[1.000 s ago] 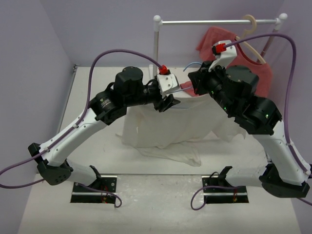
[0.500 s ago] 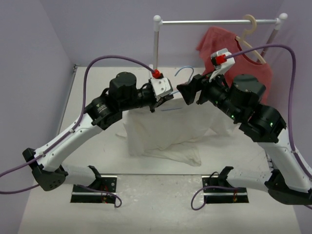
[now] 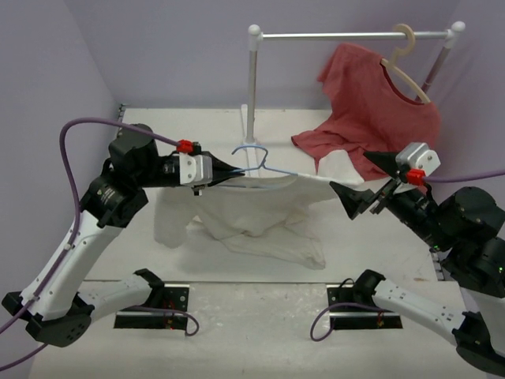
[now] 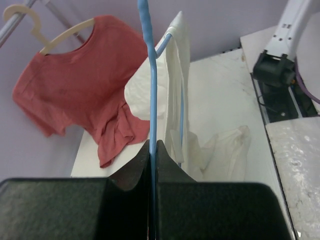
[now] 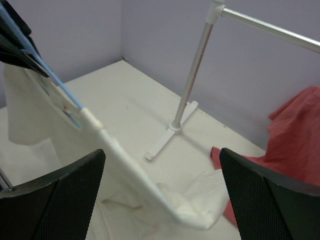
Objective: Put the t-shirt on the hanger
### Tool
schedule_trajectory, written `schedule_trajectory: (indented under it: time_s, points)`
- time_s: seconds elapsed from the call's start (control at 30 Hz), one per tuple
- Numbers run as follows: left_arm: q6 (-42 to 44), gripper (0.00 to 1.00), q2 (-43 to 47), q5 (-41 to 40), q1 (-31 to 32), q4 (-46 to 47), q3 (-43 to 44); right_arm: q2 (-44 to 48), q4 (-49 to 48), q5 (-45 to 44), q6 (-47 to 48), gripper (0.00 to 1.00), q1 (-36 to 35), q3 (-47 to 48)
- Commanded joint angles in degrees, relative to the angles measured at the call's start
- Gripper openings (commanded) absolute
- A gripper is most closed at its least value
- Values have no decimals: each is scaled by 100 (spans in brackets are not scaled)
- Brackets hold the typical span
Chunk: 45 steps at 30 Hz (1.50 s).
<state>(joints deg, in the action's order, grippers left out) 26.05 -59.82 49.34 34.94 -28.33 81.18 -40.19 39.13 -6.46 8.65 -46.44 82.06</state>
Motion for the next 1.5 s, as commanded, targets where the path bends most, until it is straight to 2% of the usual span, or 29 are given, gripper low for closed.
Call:
schedule_trajectory:
  time_s: [0.0,0.03,0.1,0.2,0.33,0.4,0.5,0.6,0.67,0.7,0.8,0.83,1.0,1.07,1.1,1.13,1.2,1.27,1.3,1.4,1.47]
  points:
    - [757,0,-100,956,-66,-503,364,-184,565,33,928,99,20,69]
    - [530,0,-100,689,-74,-284,381,-208,954,65,936,99,20,158]
    - [93,0,-93,207,-76,213,326,-283,1614,747,700,97,20,337]
    - [-196,0,-233,-123,-92,608,425,-117,1986,1891,303,92,20,28]
    - [-156,0,-490,680,-100,595,602,358,964,2267,-47,95,20,-675]
    - [-114,0,-663,1047,-93,549,714,220,765,2260,-108,95,20,-663]
    - [54,0,-816,1676,-95,443,831,-260,810,1986,-62,88,20,-356]
    - [101,0,-918,1875,-101,548,883,-714,1012,1763,5,70,-121,-81]
    - [93,0,-986,1807,-109,557,959,-868,1115,1778,-3,52,-155,114]
    - [85,0,-1046,1673,-118,557,1053,-935,1206,1821,-37,31,-155,134]
    - [-40,0,-1130,1250,-139,667,1232,-818,1203,1814,-89,4,-155,-1]
    - [-90,0,-1153,1116,-145,750,1312,-764,1179,1781,-136,0,-155,-68]
    - [-1092,0,-1234,104,-154,1769,1591,-455,868,1542,-753,0,-155,-13]
    - [-1821,27,-1167,-820,-154,2455,1510,-227,707,1069,-1427,0,-164,146]
    - [-2198,55,-1128,-1412,-148,2830,1364,-135,690,665,-1701,0,-164,223]
    - [-2405,74,-1052,-1884,-145,3086,1229,-89,727,396,-1836,0,-162,302]
    - [-2556,98,-841,-2631,-145,3409,985,-62,880,79,-1896,0,-156,462]
    - [-2866,100,-669,-3887,-136,3440,796,-264,1394,-640,-1956,0,-155,760]
    - [-2880,100,-575,-4060,-136,3431,735,-341,1652,-730,-2020,0,-155,891]
    - [-3131,100,-167,-6537,-145,3263,509,-488,2585,-2008,-2262,0,-155,1488]
    - [-3093,100,-31,-7193,-145,2993,485,-586,3090,-2668,-2394,0,-155,2205]
